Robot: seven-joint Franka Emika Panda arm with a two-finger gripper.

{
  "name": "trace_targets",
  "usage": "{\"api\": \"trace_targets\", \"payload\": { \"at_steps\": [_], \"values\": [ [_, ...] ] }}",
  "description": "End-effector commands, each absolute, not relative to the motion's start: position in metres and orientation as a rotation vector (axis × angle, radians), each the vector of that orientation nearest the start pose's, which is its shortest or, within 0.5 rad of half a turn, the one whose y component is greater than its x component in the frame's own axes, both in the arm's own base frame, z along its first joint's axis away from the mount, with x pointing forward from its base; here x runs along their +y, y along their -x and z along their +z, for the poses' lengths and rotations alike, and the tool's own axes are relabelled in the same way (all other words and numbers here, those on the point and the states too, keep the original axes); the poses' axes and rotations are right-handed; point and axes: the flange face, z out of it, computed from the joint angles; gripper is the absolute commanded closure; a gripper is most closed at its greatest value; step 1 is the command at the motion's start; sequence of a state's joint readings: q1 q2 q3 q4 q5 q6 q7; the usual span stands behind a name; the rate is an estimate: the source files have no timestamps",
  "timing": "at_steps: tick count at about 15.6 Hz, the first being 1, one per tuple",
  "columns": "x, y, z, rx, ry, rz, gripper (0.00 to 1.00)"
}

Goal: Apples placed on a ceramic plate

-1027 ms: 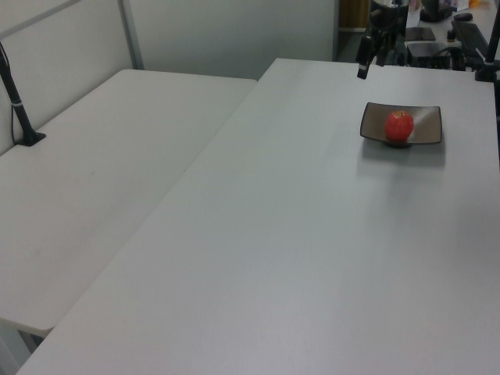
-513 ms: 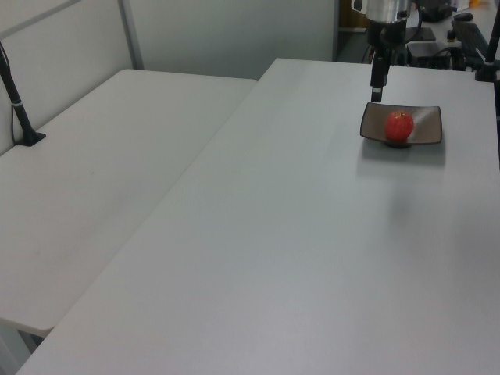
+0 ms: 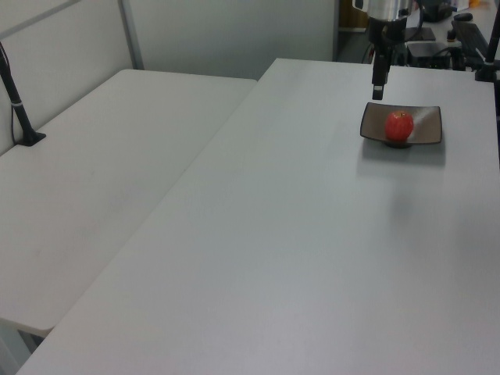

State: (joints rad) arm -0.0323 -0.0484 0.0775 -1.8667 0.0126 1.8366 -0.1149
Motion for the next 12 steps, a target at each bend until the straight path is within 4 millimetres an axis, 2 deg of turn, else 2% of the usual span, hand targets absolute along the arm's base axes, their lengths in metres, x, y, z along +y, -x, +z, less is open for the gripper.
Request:
{"api": "trace_targets", "payload": {
  "at_steps": [1,8,12],
  "values": [
    [0.0210,-0.5415,0.5394,-0.236,3.097,-0.026,0.00],
    [0.0227,-0.5422,0.5390,-0.122,3.102,-0.029,0.00],
    [0.0249,-0.5419,0.5382,-0.128,3.105,-0.026,0.00]
  ]
}}
